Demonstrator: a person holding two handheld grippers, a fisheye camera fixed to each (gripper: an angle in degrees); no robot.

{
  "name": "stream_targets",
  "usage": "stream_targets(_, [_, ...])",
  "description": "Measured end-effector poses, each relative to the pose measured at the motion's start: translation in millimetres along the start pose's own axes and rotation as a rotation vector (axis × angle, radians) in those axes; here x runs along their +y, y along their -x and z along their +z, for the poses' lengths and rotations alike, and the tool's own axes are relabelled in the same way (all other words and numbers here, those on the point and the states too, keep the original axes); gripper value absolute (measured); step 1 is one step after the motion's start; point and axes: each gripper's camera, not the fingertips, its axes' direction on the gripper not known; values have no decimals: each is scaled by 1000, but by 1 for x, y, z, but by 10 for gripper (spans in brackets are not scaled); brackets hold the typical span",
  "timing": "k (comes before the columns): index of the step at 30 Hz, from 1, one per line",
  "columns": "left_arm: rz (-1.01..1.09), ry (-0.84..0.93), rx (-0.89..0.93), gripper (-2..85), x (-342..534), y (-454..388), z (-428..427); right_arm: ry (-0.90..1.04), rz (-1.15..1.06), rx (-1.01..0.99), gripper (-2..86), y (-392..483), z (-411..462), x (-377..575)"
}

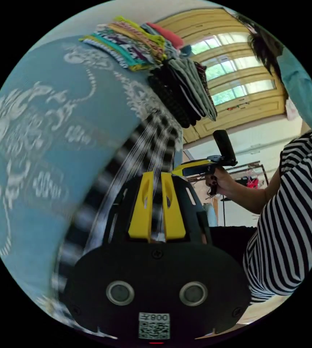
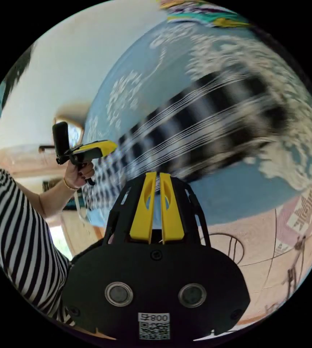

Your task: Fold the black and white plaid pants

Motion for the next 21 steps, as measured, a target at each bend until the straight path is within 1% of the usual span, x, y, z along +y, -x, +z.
stream_targets(2, [185, 55, -45, 74, -64, -4, 24, -129, 111, 58, 71, -27, -32, 3])
stream_targets(3, [218, 71, -72, 79, -78, -5, 31, -204, 161, 59, 79, -42, -49, 5])
stream_targets(4, [283, 94, -115, 88, -104, -8, 44, -237, 179, 59, 82, -48, -56, 6])
stream_targets(5, [326, 121, -136, 96, -128, -9, 57, -289, 210, 82, 88, -58, -67, 7])
stream_targets(9, [398, 198, -124, 107, -181, -12, 95, -366, 263, 128, 94, -73, -82, 8])
stream_targets(12, [450, 276, -170, 99, -202, -15, 123, -371, 280, 173, 93, -76, -81, 5])
stream_targets(14, [468, 268, -217, 78, -207, -17, 129, -384, 281, 174, 90, -75, -81, 5])
stream_targets(17, [451, 263, -179, 50, -210, -13, 127, -385, 263, 210, 81, -72, -83, 9])
stream_targets(21, [423, 234, -106, 30, -210, -8, 118, -355, 206, 188, 55, -68, -88, 13])
